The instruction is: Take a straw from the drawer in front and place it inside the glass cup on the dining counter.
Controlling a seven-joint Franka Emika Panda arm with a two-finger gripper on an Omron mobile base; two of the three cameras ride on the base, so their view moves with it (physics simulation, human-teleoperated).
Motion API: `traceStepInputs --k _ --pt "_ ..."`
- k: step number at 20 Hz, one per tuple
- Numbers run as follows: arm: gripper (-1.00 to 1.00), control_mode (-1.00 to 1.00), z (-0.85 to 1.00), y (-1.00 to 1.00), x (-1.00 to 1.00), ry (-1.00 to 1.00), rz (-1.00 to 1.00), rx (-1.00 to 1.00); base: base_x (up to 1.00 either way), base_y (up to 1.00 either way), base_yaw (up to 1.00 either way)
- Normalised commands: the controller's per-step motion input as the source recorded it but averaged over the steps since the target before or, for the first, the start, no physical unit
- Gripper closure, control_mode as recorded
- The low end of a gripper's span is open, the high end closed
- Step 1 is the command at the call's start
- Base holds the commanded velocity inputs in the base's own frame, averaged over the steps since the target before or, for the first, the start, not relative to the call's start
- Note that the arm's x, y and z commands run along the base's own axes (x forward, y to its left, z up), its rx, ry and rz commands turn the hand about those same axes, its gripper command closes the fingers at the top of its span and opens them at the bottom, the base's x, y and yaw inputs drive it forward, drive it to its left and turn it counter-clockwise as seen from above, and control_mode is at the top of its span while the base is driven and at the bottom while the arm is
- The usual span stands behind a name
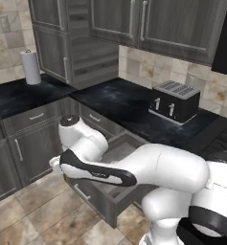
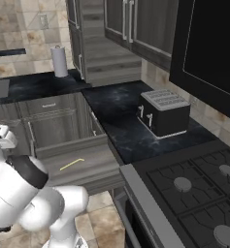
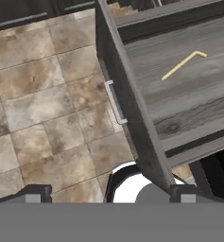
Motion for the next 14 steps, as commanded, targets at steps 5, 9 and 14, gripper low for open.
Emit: traceStepInputs --k 5,9,14 --pt "-1.00 -1.00 0.80 -0.70 -0.10 0.00 -0.27 0.13 0.00 0.00 0.00" --pt "-1.00 -1.00 0.26 -0.84 0.00 0.02 -0.33 0.07 0.00 0.00 0.00" --pt "-1.00 -1.00 -0.04 -0.99 0.24 0.17 -0.29 0.03 0.00 0.00 0.00"
